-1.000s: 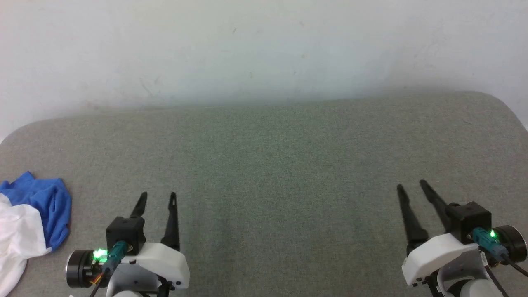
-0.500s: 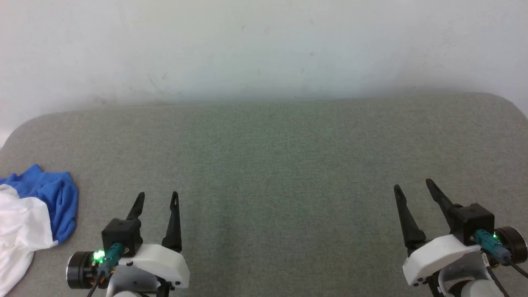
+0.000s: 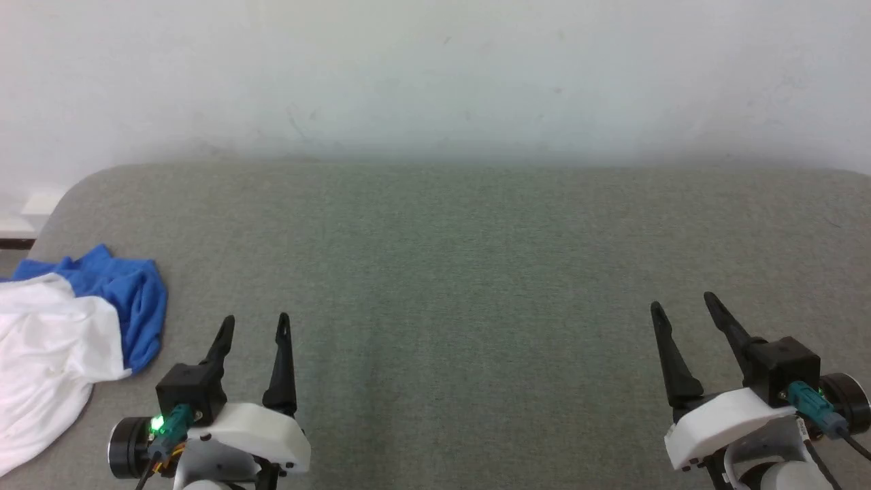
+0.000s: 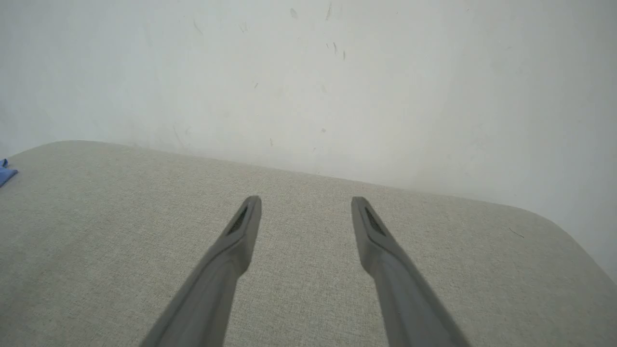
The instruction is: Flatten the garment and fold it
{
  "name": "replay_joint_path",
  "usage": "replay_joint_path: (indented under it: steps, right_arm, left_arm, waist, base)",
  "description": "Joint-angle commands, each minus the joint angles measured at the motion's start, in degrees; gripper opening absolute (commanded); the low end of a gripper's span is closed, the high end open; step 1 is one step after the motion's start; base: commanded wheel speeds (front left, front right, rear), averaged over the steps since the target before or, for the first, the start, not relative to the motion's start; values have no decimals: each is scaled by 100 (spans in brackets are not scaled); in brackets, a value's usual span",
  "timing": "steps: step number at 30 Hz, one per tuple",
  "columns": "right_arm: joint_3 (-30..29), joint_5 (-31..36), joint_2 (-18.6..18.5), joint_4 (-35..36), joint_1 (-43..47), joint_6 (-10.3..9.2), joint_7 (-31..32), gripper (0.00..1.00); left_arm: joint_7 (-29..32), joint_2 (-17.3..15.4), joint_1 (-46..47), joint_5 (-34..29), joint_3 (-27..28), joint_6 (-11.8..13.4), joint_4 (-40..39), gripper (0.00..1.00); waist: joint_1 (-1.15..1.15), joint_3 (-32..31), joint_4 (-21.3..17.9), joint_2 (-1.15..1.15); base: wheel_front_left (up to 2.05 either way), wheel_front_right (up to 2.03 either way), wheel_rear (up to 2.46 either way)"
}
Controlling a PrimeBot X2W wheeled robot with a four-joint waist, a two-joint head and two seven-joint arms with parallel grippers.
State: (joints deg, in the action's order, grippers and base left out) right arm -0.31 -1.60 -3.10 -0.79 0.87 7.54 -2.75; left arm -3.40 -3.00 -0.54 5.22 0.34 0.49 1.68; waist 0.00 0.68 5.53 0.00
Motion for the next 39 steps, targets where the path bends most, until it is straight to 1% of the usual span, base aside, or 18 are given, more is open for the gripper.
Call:
replay_joint_path:
  steps: [1, 18, 34, 39]
  right_arm:
    - [-10, -34, 7, -8, -70, -1, -59, 100]
    - [80, -30, 10, 9, -86, -2, -135, 100]
    - [125, -36, 13, 149, -82, -3, -230, 100]
    - [177, -17, 13, 189, -152, -3, -236, 100]
  left_arm:
    - [-63, 3, 115, 79, 28, 10, 30, 100]
    - [-266, 5, 96, 368, 155, 84, 86, 100]
    - [-458, 6, 80, 605, 227, 269, 42, 100]
    - [-518, 7, 173, 666, 369, 258, 27, 100]
  waist:
    - [0, -1, 153, 0]
    - [0, -11, 1089, 0]
    - [0, 81, 1561, 0]
    - [0, 212, 1640, 0]
  base:
    - [0, 0, 0]
    - [0, 0, 0]
    - [0, 0, 0]
    - [0, 0, 0]
